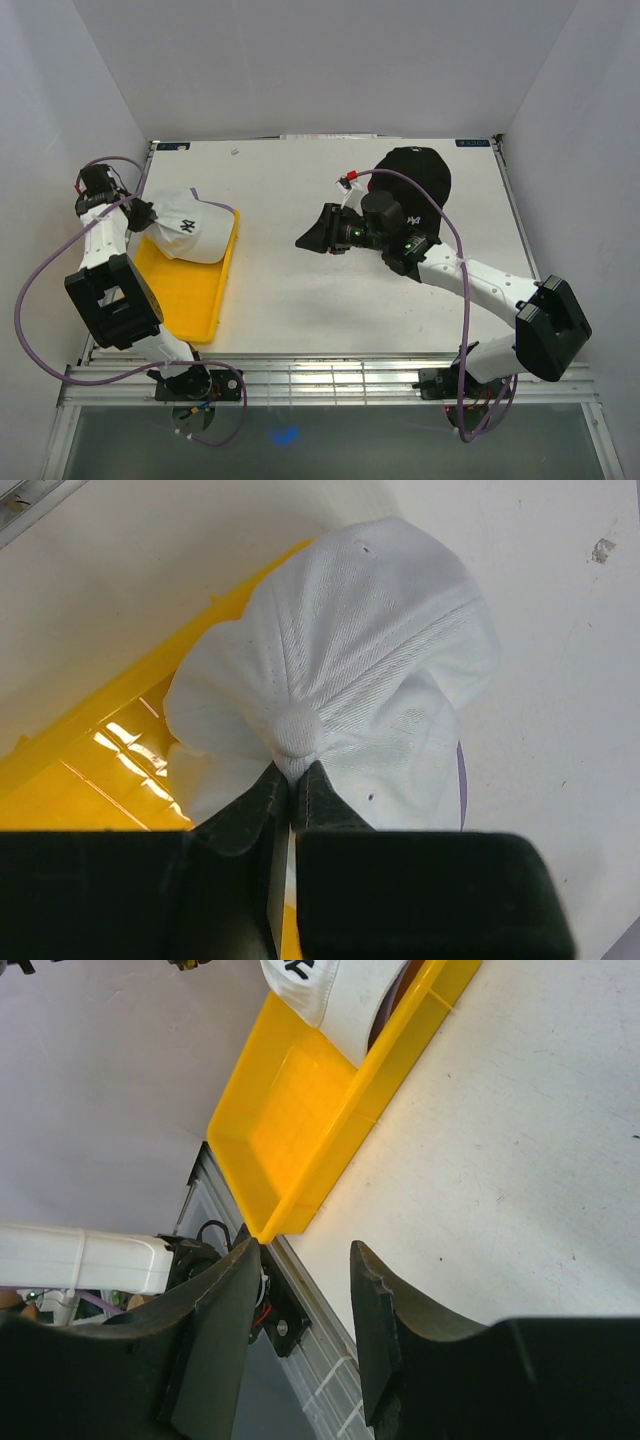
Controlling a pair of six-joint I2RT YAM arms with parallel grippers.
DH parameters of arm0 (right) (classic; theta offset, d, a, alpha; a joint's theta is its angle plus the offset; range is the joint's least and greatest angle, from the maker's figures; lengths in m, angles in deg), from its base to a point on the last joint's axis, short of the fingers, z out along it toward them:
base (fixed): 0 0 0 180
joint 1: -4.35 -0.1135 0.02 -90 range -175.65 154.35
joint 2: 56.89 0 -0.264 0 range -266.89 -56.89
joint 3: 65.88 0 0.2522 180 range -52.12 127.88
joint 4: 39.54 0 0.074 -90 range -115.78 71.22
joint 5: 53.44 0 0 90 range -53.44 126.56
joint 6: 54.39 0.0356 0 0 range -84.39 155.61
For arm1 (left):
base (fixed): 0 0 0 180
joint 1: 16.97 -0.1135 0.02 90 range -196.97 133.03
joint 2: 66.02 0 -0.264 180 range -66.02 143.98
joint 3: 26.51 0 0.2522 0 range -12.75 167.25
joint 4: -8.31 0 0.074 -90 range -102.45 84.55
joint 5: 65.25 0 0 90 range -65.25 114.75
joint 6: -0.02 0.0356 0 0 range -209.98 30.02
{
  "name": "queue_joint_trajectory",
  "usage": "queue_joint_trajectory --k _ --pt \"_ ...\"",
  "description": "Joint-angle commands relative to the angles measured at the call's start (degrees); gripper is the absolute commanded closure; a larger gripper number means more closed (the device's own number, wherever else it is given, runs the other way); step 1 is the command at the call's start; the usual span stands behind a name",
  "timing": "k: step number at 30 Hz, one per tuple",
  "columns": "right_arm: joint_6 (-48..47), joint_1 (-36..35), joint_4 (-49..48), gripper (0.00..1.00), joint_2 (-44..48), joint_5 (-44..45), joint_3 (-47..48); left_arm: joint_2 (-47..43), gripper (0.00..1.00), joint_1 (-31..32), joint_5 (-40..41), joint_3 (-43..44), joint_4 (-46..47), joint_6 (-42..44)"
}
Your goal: Stack the hats
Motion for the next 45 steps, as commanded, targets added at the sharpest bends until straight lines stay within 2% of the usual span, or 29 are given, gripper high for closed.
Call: queue_joint_trajectory --k 1,9,14,30,35,40,45 --pt "-0.28 0.49 -2.08 0.53 0.62 -0.48 -0.02 -2.88 0.87 -0.24 -0.35 2.49 -1.29 1.73" --pt "-0.90 0.93 -0.24 0.53 1.50 -0.30 0.59 -6.57 0.99 -0.24 -1.23 4.95 -4.98 2.88" --pt "-1.51 1.19 0.99 0.53 1.94 -0.04 0.77 -8.24 1.00 -0.24 -4.12 8.20 -7.00 2.96" --pt "-2.74 1.19 4.24 0.53 2.82 0.49 2.18 -12.90 1.00 1.26 -8.36 13.74 -10.96 2.52" --pt "-3.00 1.19 4.33 0.53 2.47 0.23 2.79 -14.13 1.00 1.52 -12.39 14.17 -10.70 1.82" --pt "-4.06 1.19 5.39 0.53 1.15 -1.00 4.90 -14.75 1.00 1.96 -11.69 16.38 -12.28 1.47" --pt "-4.15 1.19 5.30 0.53 0.80 -1.71 4.90 -17.29 0.91 1.96 -13.18 12.51 -11.05 0.07"
